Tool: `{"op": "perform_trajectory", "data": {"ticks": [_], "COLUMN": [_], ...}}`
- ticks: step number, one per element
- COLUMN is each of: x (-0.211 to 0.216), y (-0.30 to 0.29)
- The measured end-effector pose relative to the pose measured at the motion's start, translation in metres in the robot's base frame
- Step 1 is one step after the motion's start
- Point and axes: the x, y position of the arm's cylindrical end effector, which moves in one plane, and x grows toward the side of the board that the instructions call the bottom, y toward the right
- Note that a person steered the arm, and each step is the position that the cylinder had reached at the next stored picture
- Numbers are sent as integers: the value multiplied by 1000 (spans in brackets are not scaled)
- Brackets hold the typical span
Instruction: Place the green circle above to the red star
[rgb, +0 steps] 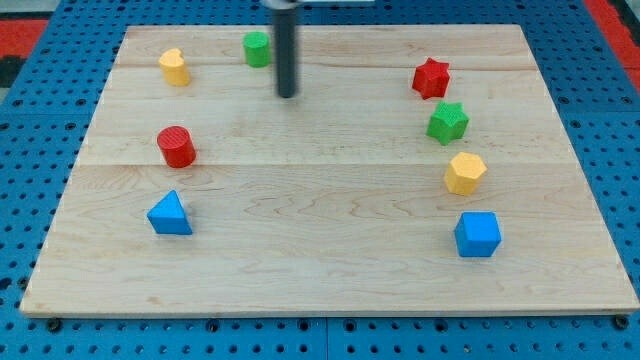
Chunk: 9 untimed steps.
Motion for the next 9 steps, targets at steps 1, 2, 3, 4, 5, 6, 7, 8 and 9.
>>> {"op": "perform_trajectory", "data": {"ticks": [1,2,3,4,5,6,7,8,9], "x": [-56,-85,-111,-113,-106,-59,-72,-86,-93], "y": [-31,-32,13,78,30,32,87,107,84]}}
